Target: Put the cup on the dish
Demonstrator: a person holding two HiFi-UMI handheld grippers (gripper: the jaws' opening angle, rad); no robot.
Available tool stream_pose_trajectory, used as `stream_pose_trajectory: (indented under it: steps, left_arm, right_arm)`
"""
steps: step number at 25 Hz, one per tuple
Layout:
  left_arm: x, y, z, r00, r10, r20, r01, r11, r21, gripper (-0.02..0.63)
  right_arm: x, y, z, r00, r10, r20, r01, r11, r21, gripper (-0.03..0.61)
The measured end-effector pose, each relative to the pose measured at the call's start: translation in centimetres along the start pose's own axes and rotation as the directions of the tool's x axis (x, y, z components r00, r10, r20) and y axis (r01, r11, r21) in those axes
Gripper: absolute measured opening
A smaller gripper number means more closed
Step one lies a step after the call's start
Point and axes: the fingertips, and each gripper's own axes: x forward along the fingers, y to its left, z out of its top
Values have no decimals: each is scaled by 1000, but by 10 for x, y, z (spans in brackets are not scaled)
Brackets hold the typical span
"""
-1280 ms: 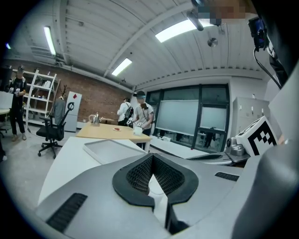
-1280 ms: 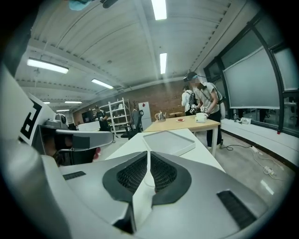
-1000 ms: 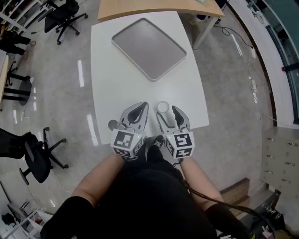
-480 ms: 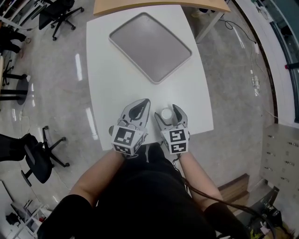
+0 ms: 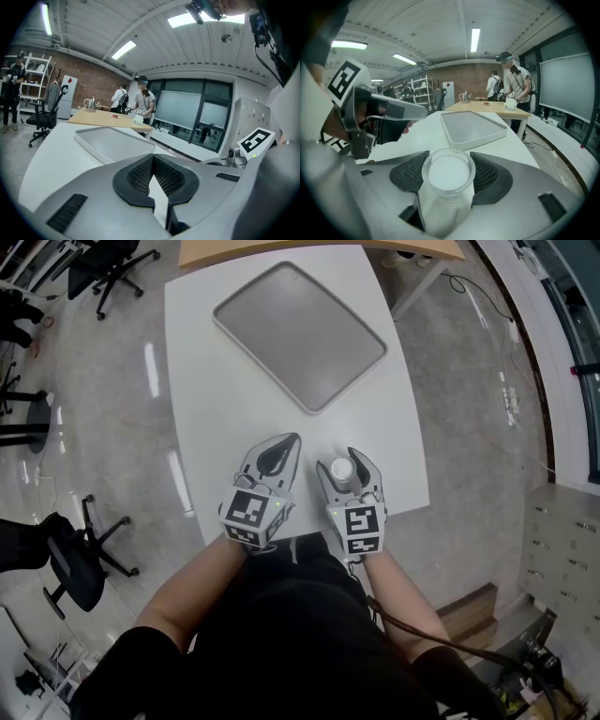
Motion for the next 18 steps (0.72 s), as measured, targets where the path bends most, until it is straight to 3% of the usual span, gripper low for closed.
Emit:
stream_pose_trajectory:
  steps: [10, 18]
  left_arm:
    - [7, 31, 26, 998, 38, 47, -39, 999, 1, 5]
    - [18, 55, 37, 995, 61, 73, -61, 998, 1, 5]
  right_arm:
    - [41, -31, 84, 995, -11, 98, 15, 999, -32, 276]
    - [102, -43, 112, 994, 4, 105, 0, 999, -41, 276]
